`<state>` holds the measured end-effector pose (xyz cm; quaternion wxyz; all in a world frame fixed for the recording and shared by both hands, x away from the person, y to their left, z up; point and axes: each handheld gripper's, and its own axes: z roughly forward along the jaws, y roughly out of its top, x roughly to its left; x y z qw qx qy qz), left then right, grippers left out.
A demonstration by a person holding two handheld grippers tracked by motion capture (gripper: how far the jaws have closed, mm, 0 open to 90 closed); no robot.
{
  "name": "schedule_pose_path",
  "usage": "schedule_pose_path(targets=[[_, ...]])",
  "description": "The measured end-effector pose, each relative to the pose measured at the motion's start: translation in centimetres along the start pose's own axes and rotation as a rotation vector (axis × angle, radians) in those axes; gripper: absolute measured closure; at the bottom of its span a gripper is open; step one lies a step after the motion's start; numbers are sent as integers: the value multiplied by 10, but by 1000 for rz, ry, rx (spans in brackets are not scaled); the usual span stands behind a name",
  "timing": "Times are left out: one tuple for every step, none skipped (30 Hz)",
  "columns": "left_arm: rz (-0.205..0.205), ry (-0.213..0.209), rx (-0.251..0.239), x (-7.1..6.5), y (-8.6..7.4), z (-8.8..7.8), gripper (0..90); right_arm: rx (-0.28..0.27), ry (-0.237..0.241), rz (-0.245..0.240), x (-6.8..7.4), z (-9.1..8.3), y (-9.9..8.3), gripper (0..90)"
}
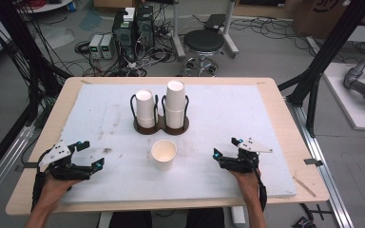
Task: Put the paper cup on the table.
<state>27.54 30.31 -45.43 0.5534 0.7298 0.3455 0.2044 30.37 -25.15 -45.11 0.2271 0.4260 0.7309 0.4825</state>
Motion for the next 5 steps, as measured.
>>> schedule_pose_path(targets=[[-3, 1, -3, 0, 0, 0, 71, -3, 3, 8, -1, 0, 0, 136], [0, 0, -5, 0, 0, 0, 71, -7, 3, 9, -2, 0, 0, 136], [-1, 1, -8, 0, 1, 0, 70, -9, 4, 21, -1, -1, -1, 136], [1, 0, -13, 0, 2, 1, 71, -15, -1, 18, -1, -1, -1, 136], [-2, 1, -16, 0, 2, 1, 70, -21, -5, 9, -1, -2, -1, 136]])
